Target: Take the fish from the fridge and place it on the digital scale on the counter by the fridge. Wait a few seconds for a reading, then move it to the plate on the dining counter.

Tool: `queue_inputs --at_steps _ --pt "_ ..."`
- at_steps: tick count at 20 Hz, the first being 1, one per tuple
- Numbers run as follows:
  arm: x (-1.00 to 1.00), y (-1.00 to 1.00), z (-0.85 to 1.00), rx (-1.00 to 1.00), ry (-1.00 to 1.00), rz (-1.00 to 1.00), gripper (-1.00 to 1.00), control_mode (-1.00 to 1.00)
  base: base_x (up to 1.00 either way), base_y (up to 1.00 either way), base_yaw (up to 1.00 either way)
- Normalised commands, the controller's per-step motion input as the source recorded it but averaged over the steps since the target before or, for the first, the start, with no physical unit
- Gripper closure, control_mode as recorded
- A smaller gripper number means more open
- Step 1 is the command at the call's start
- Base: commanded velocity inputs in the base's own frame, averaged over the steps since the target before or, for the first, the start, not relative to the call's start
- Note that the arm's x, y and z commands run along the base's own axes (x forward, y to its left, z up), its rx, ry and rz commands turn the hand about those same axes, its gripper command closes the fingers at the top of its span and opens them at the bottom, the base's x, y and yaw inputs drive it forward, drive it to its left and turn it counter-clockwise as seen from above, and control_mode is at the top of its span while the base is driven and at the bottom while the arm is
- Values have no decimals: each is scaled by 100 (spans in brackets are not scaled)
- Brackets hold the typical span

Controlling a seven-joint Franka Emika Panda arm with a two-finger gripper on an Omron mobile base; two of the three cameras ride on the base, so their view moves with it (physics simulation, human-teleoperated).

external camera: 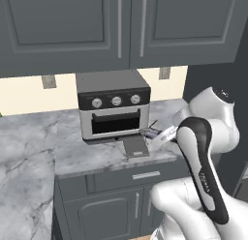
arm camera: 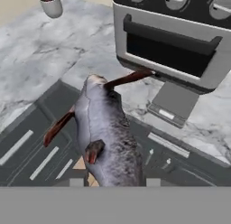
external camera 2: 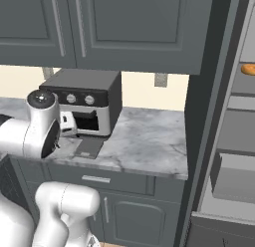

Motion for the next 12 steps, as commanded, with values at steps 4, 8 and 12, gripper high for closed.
queue_inputs --at_steps 4,8,12 --pt "-63 -49 49 0 32 -27 100 -100 0 0 0" --pt "-66 -38 2 0 19 -30 100 -100 0 0 0" --pt "-70 -27 0 0 2 -37 100 -100 0 0 0"
